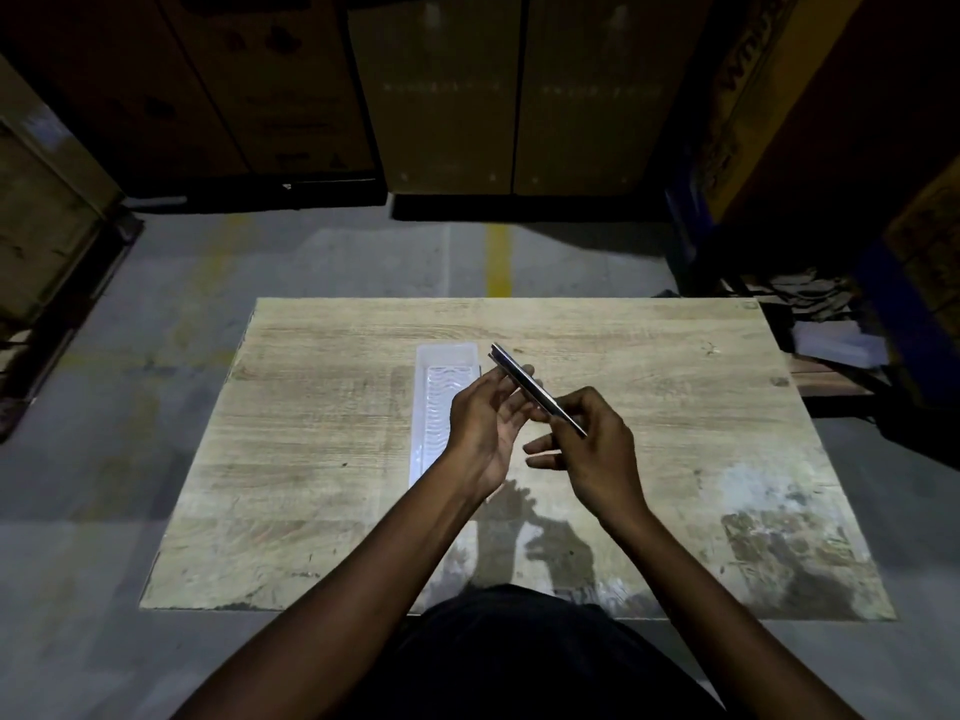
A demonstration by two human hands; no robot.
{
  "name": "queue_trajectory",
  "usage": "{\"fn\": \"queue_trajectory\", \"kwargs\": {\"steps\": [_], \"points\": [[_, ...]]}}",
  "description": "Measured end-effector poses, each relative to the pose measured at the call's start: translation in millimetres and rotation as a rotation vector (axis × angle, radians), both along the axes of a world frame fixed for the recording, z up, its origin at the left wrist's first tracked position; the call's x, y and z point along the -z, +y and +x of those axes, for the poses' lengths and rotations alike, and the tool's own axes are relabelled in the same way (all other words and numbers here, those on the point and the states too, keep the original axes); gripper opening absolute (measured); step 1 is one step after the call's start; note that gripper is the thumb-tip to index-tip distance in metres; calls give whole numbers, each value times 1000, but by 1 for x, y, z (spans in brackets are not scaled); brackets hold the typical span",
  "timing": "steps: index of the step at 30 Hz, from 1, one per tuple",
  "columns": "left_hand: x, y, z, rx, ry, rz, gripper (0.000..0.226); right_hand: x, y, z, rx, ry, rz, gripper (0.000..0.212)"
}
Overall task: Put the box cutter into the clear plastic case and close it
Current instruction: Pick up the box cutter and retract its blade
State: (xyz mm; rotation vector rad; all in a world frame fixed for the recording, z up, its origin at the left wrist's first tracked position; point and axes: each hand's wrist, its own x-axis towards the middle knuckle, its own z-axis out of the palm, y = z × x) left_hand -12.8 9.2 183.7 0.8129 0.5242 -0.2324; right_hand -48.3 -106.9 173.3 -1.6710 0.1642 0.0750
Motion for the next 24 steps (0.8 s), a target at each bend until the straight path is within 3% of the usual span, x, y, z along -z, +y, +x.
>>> {"fn": "queue_trajectory", "kwargs": {"steps": [3,5,7,11,15,19,22,24], "points": [[-12,0,0,16,34,-140,23,15,-6,2,-52,-518,-554,32],[-17,2,0,30,45,-204,27,24,-11,1,-105,-743,-805,46],[-19,3,0,38,51,-222,29,27,-13,0,-102,-819,-930,47],[-18,2,-3,30,42,-218,35,27,-13,0,-75,-860,-962,40],[-23,0,-5,9,41,-193,31,27,-12,-1,-71,-829,-888,46],[-31,-4,-9,8,34,-148,20,33,-10,0,23,-721,-647,39],[-30,-6,-8,-13,-2,-51,19,26,-3,0,161,-485,-373,27],[-27,-7,-6,-43,-39,34,18,16,3,0,177,-216,-26,23]]}}
